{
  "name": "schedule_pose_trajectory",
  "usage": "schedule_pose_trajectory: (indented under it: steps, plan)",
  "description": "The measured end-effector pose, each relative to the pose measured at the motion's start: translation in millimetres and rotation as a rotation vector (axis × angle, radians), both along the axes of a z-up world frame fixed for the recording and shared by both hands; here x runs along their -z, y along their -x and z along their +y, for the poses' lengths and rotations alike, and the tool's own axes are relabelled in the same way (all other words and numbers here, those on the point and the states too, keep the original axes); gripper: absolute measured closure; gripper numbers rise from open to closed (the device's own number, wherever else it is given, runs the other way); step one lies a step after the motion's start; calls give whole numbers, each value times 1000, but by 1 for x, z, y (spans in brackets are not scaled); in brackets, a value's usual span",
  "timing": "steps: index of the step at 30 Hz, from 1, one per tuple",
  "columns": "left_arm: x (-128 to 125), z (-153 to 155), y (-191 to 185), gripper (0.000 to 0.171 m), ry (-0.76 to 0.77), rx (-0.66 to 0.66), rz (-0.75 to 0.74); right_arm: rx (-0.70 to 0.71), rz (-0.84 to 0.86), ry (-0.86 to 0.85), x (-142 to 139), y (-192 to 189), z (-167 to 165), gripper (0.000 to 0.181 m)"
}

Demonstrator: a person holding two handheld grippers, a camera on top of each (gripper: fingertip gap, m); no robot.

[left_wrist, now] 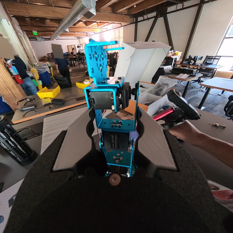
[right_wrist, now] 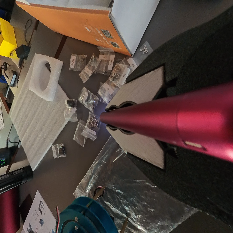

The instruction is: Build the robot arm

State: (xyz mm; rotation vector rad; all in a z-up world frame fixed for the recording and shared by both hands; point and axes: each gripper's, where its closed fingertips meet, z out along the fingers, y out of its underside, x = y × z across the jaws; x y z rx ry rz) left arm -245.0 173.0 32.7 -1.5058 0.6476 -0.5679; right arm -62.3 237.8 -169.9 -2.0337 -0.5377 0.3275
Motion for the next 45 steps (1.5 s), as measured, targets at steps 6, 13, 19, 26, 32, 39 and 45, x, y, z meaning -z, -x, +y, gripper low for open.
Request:
schedule_pose_trajectory:
  steps: [6,13,19,26,32,39,45]
  plan:
    - [5,-4,7,103,-6,-44,11,-16,62,-56,-38,12,-21,160]
    - [8,-33,40,108,-43,-125,-49,-65,244,-147,-116,39,-59,160]
    - [7,-74,38,137,-190,-136,-60,-153,586,-167,-186,64,-98,159]
    - [-6,-80,-11,143,-228,-67,-38,-307,828,-124,-229,90,-145,159]
    - [-20,-81,-20,144,-305,-38,-44,-410,941,-63,-241,113,-171,159]
    - [-26,-90,-17,152,-388,-25,-8,-429,983,-22,-237,121,-178,159]
    - [-29,-95,-13,161,-434,-32,7,-462,979,5,-236,131,-182,159]
